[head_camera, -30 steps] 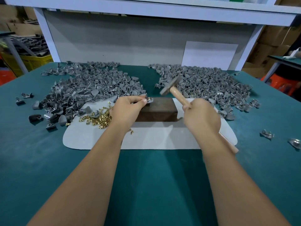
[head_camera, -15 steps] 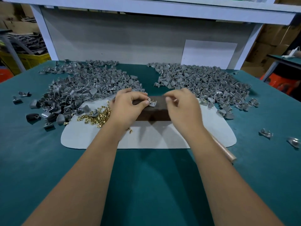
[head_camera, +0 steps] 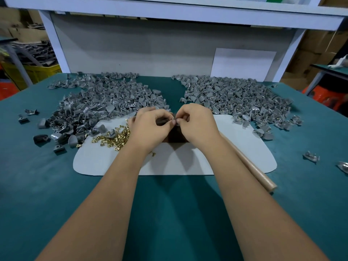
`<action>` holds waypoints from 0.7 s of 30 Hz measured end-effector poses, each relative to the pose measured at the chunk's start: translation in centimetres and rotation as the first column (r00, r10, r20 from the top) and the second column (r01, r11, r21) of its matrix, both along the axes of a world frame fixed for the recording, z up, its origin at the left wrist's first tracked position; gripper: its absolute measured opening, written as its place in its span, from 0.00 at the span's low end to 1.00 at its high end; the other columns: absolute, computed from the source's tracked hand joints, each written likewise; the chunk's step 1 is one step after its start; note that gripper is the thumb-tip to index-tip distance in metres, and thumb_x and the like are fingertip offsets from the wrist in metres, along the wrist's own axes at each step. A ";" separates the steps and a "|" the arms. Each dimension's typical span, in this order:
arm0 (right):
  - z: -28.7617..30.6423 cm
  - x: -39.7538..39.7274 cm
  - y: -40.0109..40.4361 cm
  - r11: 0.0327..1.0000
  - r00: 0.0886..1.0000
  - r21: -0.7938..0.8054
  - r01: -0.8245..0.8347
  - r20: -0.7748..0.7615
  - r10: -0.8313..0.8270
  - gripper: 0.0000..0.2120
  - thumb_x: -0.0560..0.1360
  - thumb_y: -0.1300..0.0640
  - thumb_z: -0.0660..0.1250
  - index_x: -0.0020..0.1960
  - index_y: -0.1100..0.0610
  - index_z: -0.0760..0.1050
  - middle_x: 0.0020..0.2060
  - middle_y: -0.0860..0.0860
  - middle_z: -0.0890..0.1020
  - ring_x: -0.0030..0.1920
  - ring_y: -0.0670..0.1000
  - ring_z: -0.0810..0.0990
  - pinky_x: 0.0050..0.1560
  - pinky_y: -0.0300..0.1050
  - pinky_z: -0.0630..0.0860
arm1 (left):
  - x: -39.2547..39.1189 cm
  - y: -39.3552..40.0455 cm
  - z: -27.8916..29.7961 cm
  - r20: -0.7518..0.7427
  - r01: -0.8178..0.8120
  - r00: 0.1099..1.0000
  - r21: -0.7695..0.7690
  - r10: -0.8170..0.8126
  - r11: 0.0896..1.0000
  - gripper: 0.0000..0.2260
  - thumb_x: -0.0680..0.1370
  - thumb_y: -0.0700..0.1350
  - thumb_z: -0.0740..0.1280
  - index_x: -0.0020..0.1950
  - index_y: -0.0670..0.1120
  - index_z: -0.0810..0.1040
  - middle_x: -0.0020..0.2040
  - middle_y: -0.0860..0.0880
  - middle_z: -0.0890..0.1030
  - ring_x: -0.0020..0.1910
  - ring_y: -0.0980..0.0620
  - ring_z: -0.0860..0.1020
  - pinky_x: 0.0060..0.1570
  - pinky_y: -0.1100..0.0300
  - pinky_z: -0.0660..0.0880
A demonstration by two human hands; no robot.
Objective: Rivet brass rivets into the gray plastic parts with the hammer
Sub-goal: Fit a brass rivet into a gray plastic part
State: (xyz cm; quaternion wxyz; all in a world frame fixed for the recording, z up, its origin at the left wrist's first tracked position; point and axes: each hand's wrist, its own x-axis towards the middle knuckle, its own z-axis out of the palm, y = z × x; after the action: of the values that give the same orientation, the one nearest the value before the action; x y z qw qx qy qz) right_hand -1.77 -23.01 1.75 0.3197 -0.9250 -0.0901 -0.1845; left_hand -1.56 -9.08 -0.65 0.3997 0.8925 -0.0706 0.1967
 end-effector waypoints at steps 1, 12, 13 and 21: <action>-0.1 0.0 0.0 1.000 1.000 0.002 -0.003 0.015 0.003 0.07 0.72 0.61 0.69 0.39 0.51 0.78 0.37 0.46 0.76 0.39 0.48 0.74 0.43 0.41 0.72 | 0.0 0.0 0.0 -0.004 -0.007 1.000 0.004 0.007 1.000 0.09 0.74 0.53 0.72 0.36 0.64 0.77 0.42 0.69 0.74 0.68 0.56 0.68 0.67 0.52 0.55; -1.6 -0.7 0.1 0.998 0.983 0.006 -0.061 0.172 0.059 0.06 0.71 0.65 0.69 0.39 0.58 0.72 0.33 0.43 0.69 0.39 0.47 0.67 0.37 0.41 0.59 | 0.2 -0.1 0.0 -0.058 -0.028 0.998 -0.060 0.024 0.998 0.06 0.77 0.53 0.70 0.41 0.63 0.79 0.49 0.60 0.80 0.66 0.53 0.71 0.70 0.42 0.58; -1.7 -0.8 0.1 0.998 0.984 0.013 -0.062 0.169 0.059 0.06 0.71 0.65 0.69 0.39 0.58 0.72 0.34 0.43 0.70 0.38 0.47 0.68 0.37 0.41 0.59 | 0.2 0.0 0.0 -0.062 -0.033 0.998 -0.064 0.029 0.997 0.04 0.77 0.53 0.70 0.42 0.62 0.80 0.49 0.60 0.81 0.66 0.54 0.72 0.70 0.42 0.57; -2.3 -0.6 -0.8 0.955 0.991 0.295 -0.034 0.133 -0.006 0.12 0.71 0.68 0.67 0.41 0.50 0.73 0.38 0.44 0.77 0.37 0.39 0.73 0.39 0.27 0.68 | -0.3 -0.2 0.0 -0.034 0.043 0.998 -0.233 -0.052 0.972 0.07 0.75 0.51 0.73 0.39 0.63 0.81 0.47 0.62 0.83 0.57 0.55 0.78 0.68 0.41 0.66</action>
State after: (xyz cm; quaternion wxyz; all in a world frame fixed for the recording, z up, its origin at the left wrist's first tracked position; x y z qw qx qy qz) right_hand -2.36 -23.79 -0.52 0.4495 -0.8516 -0.0888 -0.2545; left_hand -1.86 -9.32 -0.65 0.5070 0.8416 -0.0605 0.1763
